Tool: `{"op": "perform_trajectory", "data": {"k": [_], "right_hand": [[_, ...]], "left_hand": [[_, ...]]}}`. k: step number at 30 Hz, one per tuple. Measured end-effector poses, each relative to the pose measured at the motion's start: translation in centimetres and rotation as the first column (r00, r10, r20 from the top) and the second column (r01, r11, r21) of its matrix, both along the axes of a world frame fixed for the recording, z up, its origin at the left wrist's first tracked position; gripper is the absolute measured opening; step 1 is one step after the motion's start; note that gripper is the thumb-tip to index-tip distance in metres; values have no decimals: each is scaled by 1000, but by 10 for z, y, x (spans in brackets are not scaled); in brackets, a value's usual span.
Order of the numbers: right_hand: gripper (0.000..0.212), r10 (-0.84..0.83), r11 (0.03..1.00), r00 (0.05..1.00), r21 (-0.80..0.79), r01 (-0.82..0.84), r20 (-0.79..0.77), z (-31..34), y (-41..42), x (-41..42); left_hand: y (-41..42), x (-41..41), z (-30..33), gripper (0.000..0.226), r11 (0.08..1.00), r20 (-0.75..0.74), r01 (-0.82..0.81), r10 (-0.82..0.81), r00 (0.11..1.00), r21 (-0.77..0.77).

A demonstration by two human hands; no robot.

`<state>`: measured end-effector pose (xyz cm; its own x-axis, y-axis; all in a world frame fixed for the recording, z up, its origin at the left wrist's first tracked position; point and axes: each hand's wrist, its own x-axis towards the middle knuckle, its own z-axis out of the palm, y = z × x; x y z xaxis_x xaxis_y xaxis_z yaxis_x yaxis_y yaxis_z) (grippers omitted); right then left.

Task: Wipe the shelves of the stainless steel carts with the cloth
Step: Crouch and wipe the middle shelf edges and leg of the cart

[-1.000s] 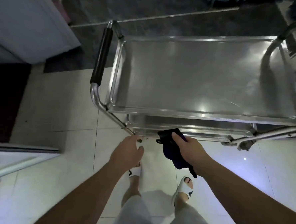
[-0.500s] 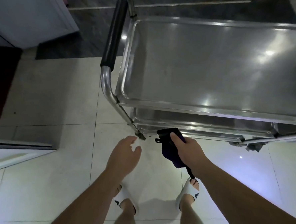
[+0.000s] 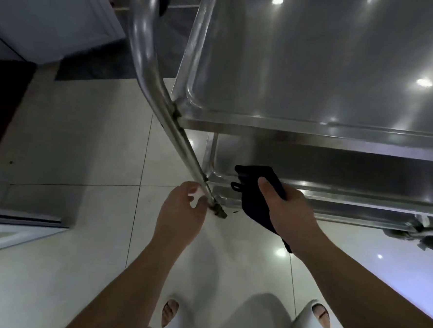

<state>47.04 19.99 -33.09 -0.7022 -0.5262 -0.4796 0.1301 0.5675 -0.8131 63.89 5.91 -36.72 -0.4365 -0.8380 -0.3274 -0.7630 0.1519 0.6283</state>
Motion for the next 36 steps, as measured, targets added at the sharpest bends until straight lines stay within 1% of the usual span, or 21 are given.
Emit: {"op": "perform_trajectory", "data": {"k": [4, 7, 9, 11, 12, 13, 15, 16, 18, 20, 22, 23, 24, 25, 26, 27, 28, 30, 32, 34, 36], "right_hand": [[41, 10, 998, 996, -64, -16, -92, -35, -13, -15], [48, 9, 986, 989, -162, -34, -151, -56, -27, -26], [47, 20, 972, 982, -225, -63, -188, -70, -40, -33], [32, 17, 956, 966, -278, -91, -258, -82, -56, -41], [31, 15, 950, 952, -292, -108, -306, -88, -65, -45], [34, 22, 947, 927, -290, -140, -376, -93, -74, -49], [42, 63, 940, 823, -245, -240, -564, -104, -93, -55], [41, 93, 931, 756, -212, -296, -648, -110, -101, -57], [37, 206, 892, 642, -128, -433, -739, -124, -111, -56], [33, 370, 802, 498, -1, -598, -784, -140, -114, -52], [36, 556, 661, 272, 219, -717, -785, -156, -111, -44], [46, 632, 592, 150, 349, -727, -760, -165, -108, -41], [58, 686, 539, 67, 445, -715, -724, -173, -106, -38], [66, 721, 514, 49, 487, -707, -691, -178, -105, -38], [68, 745, 506, 80, 482, -715, -663, -181, -106, -38], [68, 760, 503, 120, 461, -731, -639, -183, -109, -39], [65, 770, 499, 139, 452, -740, -622, -184, -115, -40], [59, 792, 487, 143, 475, -733, -593, -188, -134, -42], [57, 793, 513, 159, 504, -695, -588, -194, -164, -51], [57, 771, 568, 175, 538, -623, -612, -199, -202, -68], [59, 748, 622, 220, 547, -560, -626, -199, -240, -91]], "left_hand": [[-17, 1, -42, 40, 987, -117, -96, 82, 990, -126], [-24, -2, -69, 45, 970, -208, -122, 78, 975, -210], [-29, -6, -85, 47, 961, -270, -131, 62, 961, -245], [-35, -11, -96, 45, 954, -350, -152, 54, 935, -257], [-37, -13, -101, 42, 952, -394, -160, 46, 918, -261], [-40, -15, -105, 39, 949, -440, -166, 32, 898, -269], [-45, -19, -111, 34, 937, -521, -180, -2, 854, -298], [-48, -22, -114, 34, 931, -552, -186, -19, 834, -314], [-52, -27, -123, 32, 918, -608, -197, -57, 792, -343], [-55, -31, -132, 29, 907, -660, -208, -96, 745, -366], [-57, -34, -140, 26, 896, -704, -222, -128, 699, -384], [-57, -35, -144, 25, 890, -717, -228, -144, 682, -396], [-58, -36, -147, 24, 884, -726, -231, -159, 670, -406], [-58, -37, -150, 23, 881, -734, -233, -168, 658, -411], [-58, -38, -152, 22, 880, -744, -239, -170, 647, -409], [-57, -38, -153, 22, 880, -753, -247, -168, 636, -406], [-57, -38, -154, 22, 880, -760, -250, -169, 628, -403], [-55, -37, -155, 24, 884, -766, -241, -180, 617, -401], [-56, -34, -157, 24, 882, -761, -231, -193, 619, -411], [-58, -30, -157, 26, 872, -739, -229, -199, 643, -433], [-60, -28, -158, 29, 864, -724, -225, -206, 658, -450]]}}
